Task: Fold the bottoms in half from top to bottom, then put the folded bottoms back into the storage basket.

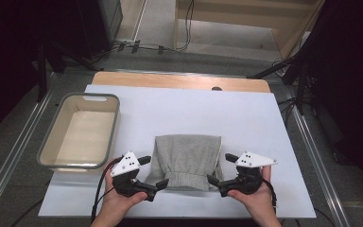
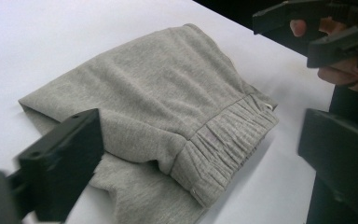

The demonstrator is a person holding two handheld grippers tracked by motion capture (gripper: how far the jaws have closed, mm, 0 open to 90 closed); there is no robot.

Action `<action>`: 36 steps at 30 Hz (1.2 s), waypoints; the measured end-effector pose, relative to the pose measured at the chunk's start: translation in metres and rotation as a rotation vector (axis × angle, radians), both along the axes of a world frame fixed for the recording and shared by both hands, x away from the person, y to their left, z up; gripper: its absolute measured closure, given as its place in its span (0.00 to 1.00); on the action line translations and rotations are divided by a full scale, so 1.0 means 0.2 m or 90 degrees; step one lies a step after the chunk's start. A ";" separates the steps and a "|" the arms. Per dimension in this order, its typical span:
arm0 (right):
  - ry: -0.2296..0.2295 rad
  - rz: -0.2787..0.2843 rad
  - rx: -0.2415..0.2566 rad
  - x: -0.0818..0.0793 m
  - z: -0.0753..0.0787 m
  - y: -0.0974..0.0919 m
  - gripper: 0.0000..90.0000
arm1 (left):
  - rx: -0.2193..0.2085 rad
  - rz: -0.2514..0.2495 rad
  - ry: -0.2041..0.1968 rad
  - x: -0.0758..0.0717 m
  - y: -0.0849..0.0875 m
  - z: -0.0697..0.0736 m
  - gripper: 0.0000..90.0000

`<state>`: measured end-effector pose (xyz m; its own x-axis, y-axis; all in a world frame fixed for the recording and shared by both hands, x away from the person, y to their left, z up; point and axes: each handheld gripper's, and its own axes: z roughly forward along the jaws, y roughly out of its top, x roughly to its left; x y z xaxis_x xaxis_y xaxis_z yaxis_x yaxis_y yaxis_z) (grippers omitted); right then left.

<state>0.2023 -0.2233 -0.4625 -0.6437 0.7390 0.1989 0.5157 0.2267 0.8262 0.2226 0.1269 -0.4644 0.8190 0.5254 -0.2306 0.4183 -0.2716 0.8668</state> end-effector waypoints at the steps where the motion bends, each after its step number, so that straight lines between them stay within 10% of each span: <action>1: -0.004 -0.004 0.005 0.01 0.00 -0.01 0.00 | -0.003 -0.002 -0.001 0.00 0.00 0.00 0.00; 36: 0.020 -0.043 -0.032 0.46 -0.05 -0.03 0.00 | -0.003 0.002 0.000 0.01 0.04 -0.01 0.00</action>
<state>0.2934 -0.2285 -0.4722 -0.5854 0.7904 0.1805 0.5572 0.2305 0.7978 0.2255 0.1351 -0.4665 0.8173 0.5270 -0.2329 0.4186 -0.2655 0.8685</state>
